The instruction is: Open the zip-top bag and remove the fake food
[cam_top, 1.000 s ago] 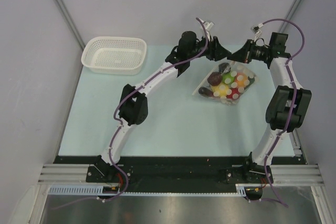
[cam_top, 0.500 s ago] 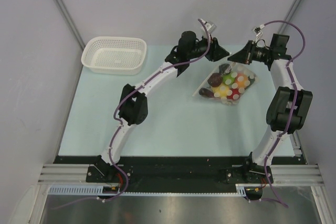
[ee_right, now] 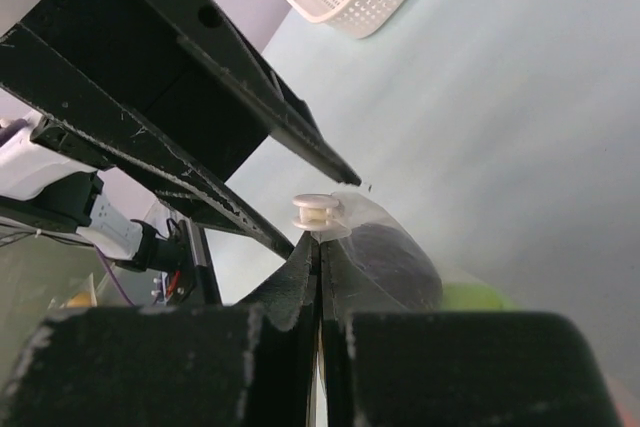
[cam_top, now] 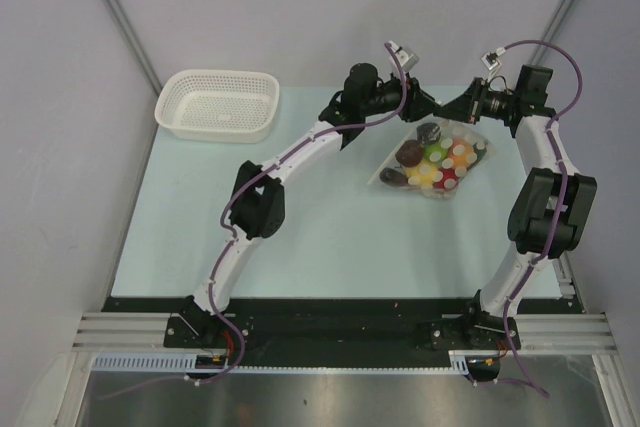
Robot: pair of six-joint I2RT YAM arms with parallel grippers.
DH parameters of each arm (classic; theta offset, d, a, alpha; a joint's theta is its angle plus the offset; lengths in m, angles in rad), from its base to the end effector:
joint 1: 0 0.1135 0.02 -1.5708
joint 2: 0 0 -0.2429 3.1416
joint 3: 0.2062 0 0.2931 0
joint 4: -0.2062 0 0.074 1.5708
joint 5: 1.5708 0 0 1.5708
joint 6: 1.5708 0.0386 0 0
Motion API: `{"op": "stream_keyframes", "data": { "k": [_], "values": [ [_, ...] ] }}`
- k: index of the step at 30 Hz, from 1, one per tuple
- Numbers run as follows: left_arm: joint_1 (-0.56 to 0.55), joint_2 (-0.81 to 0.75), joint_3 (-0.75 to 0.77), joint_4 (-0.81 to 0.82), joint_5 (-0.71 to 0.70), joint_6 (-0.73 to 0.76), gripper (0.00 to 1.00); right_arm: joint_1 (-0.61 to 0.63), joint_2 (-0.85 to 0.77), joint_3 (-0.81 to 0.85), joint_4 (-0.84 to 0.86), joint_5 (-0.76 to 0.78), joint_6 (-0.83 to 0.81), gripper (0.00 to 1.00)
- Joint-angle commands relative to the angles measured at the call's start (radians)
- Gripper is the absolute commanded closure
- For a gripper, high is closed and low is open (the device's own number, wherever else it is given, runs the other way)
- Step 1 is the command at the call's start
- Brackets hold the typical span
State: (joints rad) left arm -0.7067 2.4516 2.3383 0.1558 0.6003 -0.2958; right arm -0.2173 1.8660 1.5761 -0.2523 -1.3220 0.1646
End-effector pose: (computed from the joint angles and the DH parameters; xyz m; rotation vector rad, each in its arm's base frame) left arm 0.4459 -0.4094 0.2998 0.8291 1.4554 -1.2319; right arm 0.4517 -0.0614 0.2783 -0.4197 1.8501 1.3244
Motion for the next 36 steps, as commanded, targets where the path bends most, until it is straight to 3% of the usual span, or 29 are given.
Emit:
{"op": "stream_keyframes", "data": {
  "k": [1,7,10,12,16,26,34,36],
  "values": [
    [-0.013,0.023,0.052,0.054,0.044,-0.003,0.66,0.010,-0.060,0.002,0.010,-0.036,-0.014,1.00],
    [-0.013,0.029,0.052,0.088,0.053,-0.029,0.71,0.016,-0.064,-0.010,0.012,-0.042,-0.014,1.00],
    [-0.013,0.032,0.055,0.117,0.059,-0.049,0.82,0.018,-0.068,-0.019,0.016,-0.048,-0.016,1.00],
    [-0.013,0.037,0.065,0.114,0.055,-0.051,0.84,0.019,-0.070,-0.014,0.015,-0.054,-0.013,1.00],
    [-0.013,0.040,0.067,0.117,0.047,-0.060,1.00,0.019,-0.076,-0.016,0.018,-0.052,-0.008,1.00],
    [0.001,-0.042,-0.089,0.128,0.019,-0.066,1.00,-0.033,-0.091,-0.044,0.245,-0.063,0.197,1.00],
    [0.019,-0.123,-0.194,0.171,0.048,-0.083,1.00,-0.059,-0.094,-0.048,0.156,-0.028,0.115,1.00],
    [0.023,-0.105,-0.151,0.128,0.061,-0.098,0.92,-0.044,-0.090,-0.050,0.150,-0.054,0.096,1.00]
  ]
}}
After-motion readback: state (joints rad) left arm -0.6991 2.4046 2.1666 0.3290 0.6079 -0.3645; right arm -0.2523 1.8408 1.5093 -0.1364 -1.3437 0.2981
